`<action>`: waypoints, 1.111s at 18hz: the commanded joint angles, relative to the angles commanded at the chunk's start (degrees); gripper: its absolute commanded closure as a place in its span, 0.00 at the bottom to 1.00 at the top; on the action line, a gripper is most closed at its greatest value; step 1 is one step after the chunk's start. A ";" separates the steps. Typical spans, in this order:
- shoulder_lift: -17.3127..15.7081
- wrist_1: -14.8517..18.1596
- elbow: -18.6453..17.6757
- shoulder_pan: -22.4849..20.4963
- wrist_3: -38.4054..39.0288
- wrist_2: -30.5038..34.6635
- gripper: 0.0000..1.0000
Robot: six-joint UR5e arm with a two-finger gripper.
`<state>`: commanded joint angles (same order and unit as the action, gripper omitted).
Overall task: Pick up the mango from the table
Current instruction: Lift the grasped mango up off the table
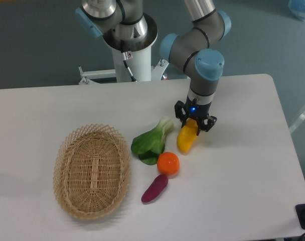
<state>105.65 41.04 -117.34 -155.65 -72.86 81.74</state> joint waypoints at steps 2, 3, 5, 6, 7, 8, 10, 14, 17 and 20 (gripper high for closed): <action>-0.70 0.35 2.71 0.09 0.79 -0.70 0.51; -1.23 0.44 3.86 0.44 2.10 -1.05 0.51; -1.67 0.44 5.53 0.88 6.22 -2.89 0.51; -1.67 0.44 6.50 0.88 7.98 -3.68 0.51; -1.76 0.44 7.99 0.88 9.56 -4.91 0.51; -1.76 0.44 8.96 0.88 10.71 -5.88 0.51; -1.85 0.44 10.81 0.97 14.48 -8.34 0.51; -2.20 0.44 13.62 1.05 17.66 -10.80 0.51; -2.20 0.44 16.17 1.05 21.88 -13.09 0.51; -2.20 0.44 17.93 1.05 21.62 -13.18 0.51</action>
<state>103.45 41.48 -99.41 -154.60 -51.24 68.55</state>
